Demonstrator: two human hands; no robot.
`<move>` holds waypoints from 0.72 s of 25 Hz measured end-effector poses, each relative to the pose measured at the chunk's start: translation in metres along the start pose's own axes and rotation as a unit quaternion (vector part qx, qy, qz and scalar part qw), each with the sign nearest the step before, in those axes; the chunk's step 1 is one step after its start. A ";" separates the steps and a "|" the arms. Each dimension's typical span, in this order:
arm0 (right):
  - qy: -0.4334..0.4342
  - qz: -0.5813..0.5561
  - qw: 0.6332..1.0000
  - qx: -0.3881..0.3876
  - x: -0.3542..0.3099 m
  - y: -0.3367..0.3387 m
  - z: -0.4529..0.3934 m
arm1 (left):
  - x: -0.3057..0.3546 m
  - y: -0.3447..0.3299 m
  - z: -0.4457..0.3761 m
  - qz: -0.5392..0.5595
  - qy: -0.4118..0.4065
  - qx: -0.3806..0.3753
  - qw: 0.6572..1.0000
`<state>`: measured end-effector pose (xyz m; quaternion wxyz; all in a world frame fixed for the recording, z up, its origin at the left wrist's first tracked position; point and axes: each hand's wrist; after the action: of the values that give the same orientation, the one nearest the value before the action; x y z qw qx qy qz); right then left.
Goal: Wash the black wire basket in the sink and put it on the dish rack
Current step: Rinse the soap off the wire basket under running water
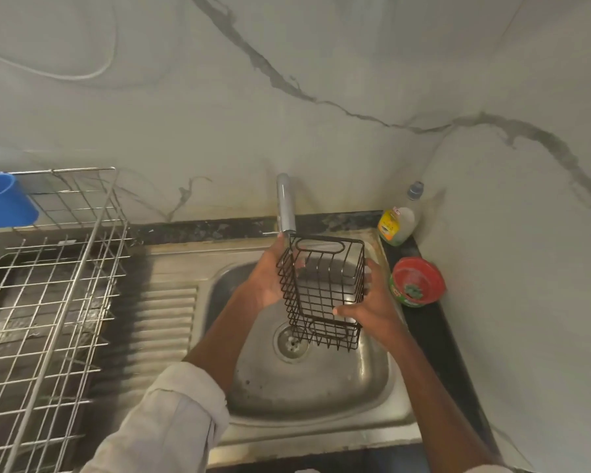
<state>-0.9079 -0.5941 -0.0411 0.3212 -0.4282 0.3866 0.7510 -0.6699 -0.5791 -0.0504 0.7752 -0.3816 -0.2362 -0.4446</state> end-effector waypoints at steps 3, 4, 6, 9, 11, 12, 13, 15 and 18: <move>-0.008 0.022 1.000 0.006 -0.001 -0.003 -0.004 | 0.005 0.001 0.012 -0.008 0.023 -0.023 0.999; -0.006 0.023 1.000 -0.004 -0.005 -0.005 -0.006 | 0.005 0.001 0.017 -0.006 0.023 -0.024 0.999; 0.008 0.033 0.999 -0.027 -0.012 -0.013 -0.012 | 0.004 0.005 0.029 -0.003 0.009 -0.012 1.000; 0.016 0.037 0.997 -0.059 -0.032 -0.027 -0.018 | 0.001 0.015 0.052 -0.017 -0.001 0.021 1.000; -0.004 0.053 0.995 -0.086 -0.045 -0.043 -0.024 | 0.001 0.020 0.069 -0.006 -0.008 0.068 0.998; -0.010 0.055 0.993 -0.108 -0.052 -0.051 -0.028 | 0.002 0.020 0.079 0.010 -0.013 0.096 0.995; -0.015 0.053 0.990 -0.128 -0.060 -0.058 -0.031 | 0.000 0.022 0.083 0.031 -0.020 0.112 0.993; -0.005 0.057 0.986 -0.158 -0.075 -0.072 -0.036 | 0.000 0.025 0.096 0.057 -0.030 0.136 0.989; 0.019 0.081 0.976 -0.200 -0.089 -0.084 -0.042 | -0.005 0.030 0.109 0.106 -0.051 0.147 0.982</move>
<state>-0.7851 -0.6022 -0.0014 0.1601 -0.4651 0.2677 0.8284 -0.6494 -0.4795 -0.0006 0.8526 -0.3085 -0.2968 -0.2998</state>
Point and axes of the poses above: each hand's wrist, its own z-axis away from the middle knuckle, its own y-axis out of the back of the hand, x = y × z, and after that the axes turned 7 degrees about -x, right-handed
